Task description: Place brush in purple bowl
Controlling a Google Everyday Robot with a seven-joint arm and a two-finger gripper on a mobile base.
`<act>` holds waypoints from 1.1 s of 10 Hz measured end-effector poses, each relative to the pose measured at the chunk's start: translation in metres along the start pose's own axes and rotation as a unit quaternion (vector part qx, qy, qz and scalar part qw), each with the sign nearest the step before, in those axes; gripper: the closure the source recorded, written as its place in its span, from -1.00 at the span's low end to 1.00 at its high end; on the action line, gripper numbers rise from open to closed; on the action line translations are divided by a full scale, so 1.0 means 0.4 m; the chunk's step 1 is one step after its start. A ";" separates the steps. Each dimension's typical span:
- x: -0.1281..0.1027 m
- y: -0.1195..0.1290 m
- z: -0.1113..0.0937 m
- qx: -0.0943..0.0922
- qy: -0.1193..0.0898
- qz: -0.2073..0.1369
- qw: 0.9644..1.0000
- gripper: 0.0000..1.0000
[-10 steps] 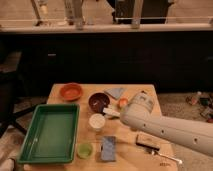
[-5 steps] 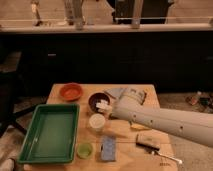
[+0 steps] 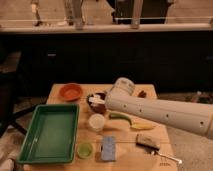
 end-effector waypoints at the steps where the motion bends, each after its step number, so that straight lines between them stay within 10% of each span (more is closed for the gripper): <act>1: -0.014 -0.012 0.015 -0.002 0.004 -0.005 1.000 1.00; 11: -0.063 -0.072 0.152 -0.039 0.039 -0.018 0.998 1.00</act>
